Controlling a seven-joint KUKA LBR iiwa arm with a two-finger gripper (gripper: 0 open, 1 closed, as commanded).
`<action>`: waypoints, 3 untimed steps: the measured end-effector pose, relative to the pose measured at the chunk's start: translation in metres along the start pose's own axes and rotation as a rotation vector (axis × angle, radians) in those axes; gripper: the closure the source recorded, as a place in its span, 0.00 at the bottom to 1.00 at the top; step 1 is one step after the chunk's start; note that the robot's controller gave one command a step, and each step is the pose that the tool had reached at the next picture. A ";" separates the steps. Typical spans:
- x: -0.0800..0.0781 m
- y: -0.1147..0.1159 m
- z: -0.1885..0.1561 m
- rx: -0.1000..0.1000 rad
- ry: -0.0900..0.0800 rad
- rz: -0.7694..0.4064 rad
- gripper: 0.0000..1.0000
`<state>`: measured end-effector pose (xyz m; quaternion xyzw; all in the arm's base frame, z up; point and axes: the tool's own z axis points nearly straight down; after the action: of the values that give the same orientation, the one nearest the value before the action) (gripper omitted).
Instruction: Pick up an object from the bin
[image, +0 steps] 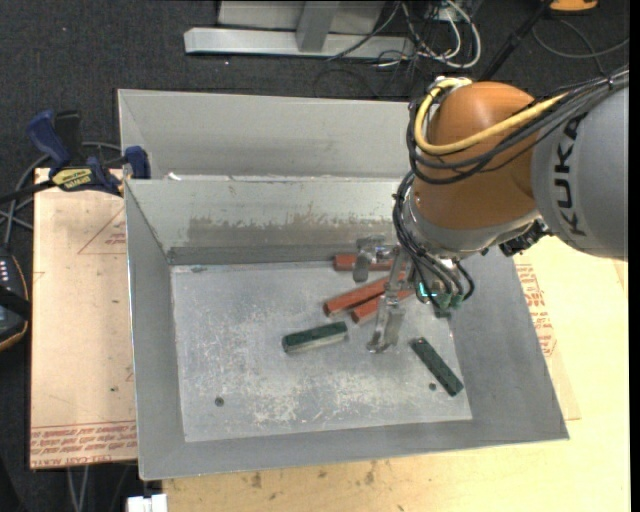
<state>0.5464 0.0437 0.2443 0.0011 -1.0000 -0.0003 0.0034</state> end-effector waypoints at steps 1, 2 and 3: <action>-0.030 -0.001 0.095 -0.001 -0.004 0.310 0.00; -0.014 0.037 0.178 -0.001 -0.001 0.195 0.00; -0.017 0.035 0.173 -0.002 -0.009 0.197 1.00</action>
Offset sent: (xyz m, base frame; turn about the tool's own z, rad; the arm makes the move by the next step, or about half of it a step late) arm 0.0299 -0.0015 -0.0937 0.3122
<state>0.5619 0.0791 0.0709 -0.0975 -0.9952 -0.0010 -0.0012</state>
